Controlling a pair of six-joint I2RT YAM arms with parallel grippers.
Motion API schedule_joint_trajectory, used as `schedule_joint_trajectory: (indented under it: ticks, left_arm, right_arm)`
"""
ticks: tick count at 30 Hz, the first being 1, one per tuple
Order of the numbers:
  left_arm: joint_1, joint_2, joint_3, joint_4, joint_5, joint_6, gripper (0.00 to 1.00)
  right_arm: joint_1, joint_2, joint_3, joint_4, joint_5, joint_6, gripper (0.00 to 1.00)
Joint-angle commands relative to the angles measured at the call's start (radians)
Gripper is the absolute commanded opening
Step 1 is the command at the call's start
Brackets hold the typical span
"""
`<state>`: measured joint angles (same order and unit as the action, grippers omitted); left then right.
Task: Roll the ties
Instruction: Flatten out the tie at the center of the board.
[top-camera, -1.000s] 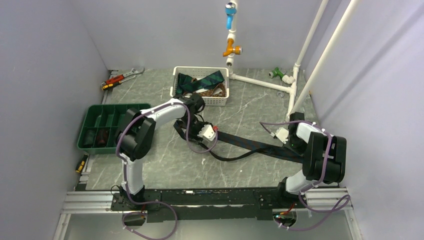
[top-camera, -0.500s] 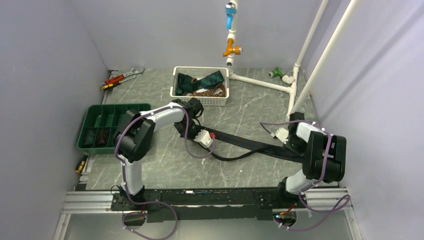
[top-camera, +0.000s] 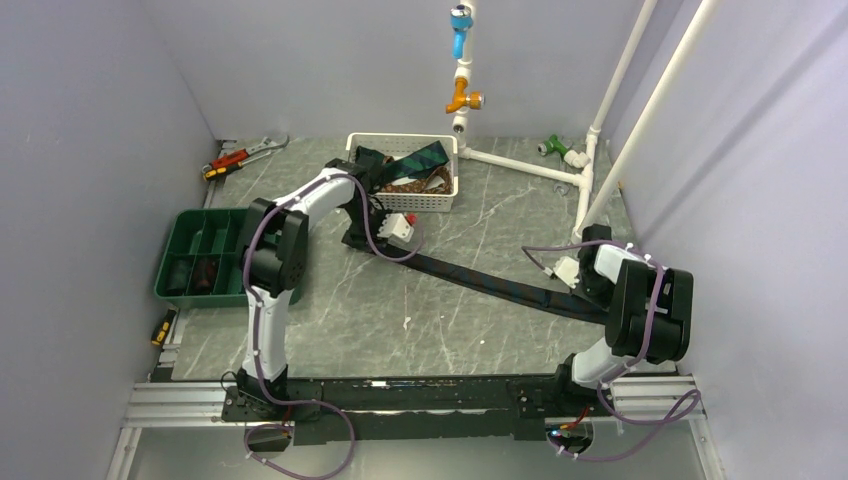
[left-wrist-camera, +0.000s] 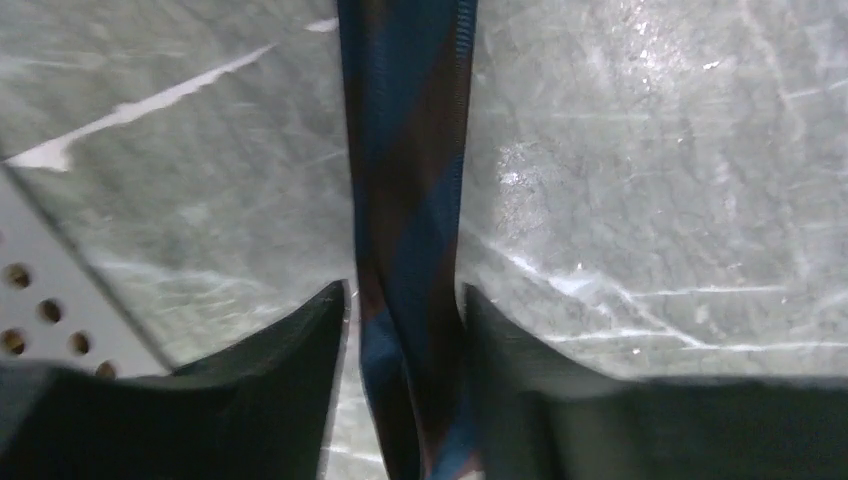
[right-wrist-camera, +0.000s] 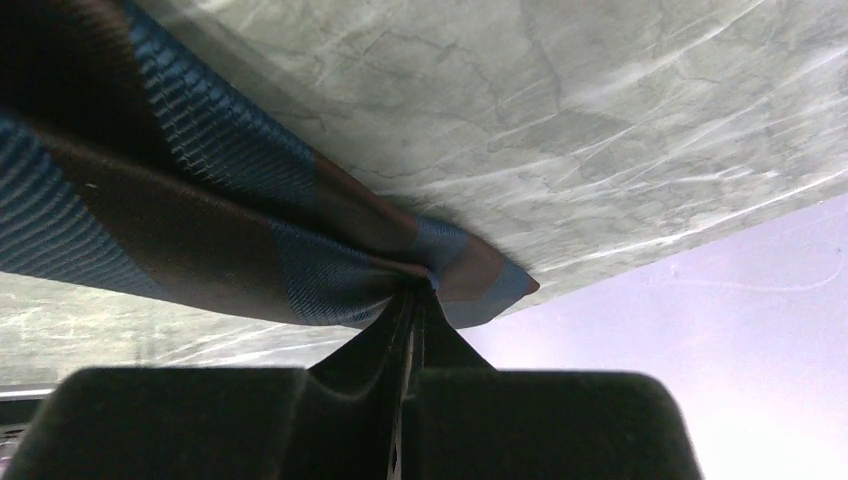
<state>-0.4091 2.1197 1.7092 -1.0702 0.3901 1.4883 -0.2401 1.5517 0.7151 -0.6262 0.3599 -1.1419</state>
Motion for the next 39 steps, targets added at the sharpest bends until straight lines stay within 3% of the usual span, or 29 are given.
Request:
schedule_joint_trajectory:
  ticks: [1, 3, 8, 12, 14, 17, 19, 23, 28, 31, 35, 37, 38, 39]
  left_arm:
    - [-0.015, 0.006, -0.04, 0.054, -0.034, -0.012, 0.64]
    - [-0.012, -0.02, -0.064, 0.058, -0.009, 0.011, 0.97]
    - [-0.012, -0.071, -0.136, 0.117, 0.07, 0.037, 0.99]
    - [-0.046, -0.064, -0.201, 0.242, -0.006, 0.009, 0.99]
    - [-0.061, -0.044, -0.192, 0.206, -0.033, 0.009, 0.89]
    - [-0.073, -0.057, -0.198, 0.104, -0.017, 0.008, 0.58]
    - [-0.082, -0.109, -0.26, 0.077, 0.018, -0.006, 0.48]
    - [-0.123, -0.231, -0.459, 0.092, 0.044, -0.064, 0.41]
    - [-0.134, -0.3, -0.598, 0.155, 0.055, -0.202, 0.36]
    - [-0.123, -0.314, -0.63, 0.198, 0.059, -0.265, 0.36]
    - [-0.091, -0.347, -0.636, 0.264, 0.07, -0.333, 0.57]
    - [-0.059, -0.364, -0.613, 0.268, 0.091, -0.36, 0.8]
    - [-0.044, -0.379, -0.602, 0.264, 0.113, -0.366, 0.96]
    - [-0.029, -0.405, -0.597, 0.265, 0.137, -0.37, 0.99]
  right_arm:
    - [-0.017, 0.058, -0.016, -0.006, -0.134, 0.016, 0.0]
    - [-0.017, 0.056, -0.011, -0.014, -0.137, 0.017, 0.0]
    - [-0.016, 0.051, -0.022, -0.009, -0.13, 0.009, 0.0]
    - [-0.019, 0.058, -0.025, -0.01, -0.129, 0.002, 0.0]
    - [-0.02, 0.054, -0.031, -0.001, -0.126, -0.016, 0.0]
    - [-0.029, 0.044, -0.044, 0.02, -0.124, -0.056, 0.0]
    - [-0.04, 0.044, -0.044, 0.029, -0.127, -0.083, 0.0]
    - [-0.08, 0.043, -0.032, 0.045, -0.157, -0.163, 0.0]
    - [-0.106, 0.041, -0.024, 0.081, -0.209, -0.263, 0.09]
    - [-0.104, 0.032, 0.009, 0.044, -0.253, -0.29, 0.26]
    - [-0.104, 0.008, 0.065, -0.026, -0.316, -0.295, 0.51]
    - [-0.103, -0.017, 0.087, -0.079, -0.34, -0.288, 0.66]
    - [-0.104, -0.032, 0.104, -0.108, -0.367, -0.282, 0.72]
    - [-0.104, -0.048, 0.124, -0.142, -0.401, -0.273, 0.76]
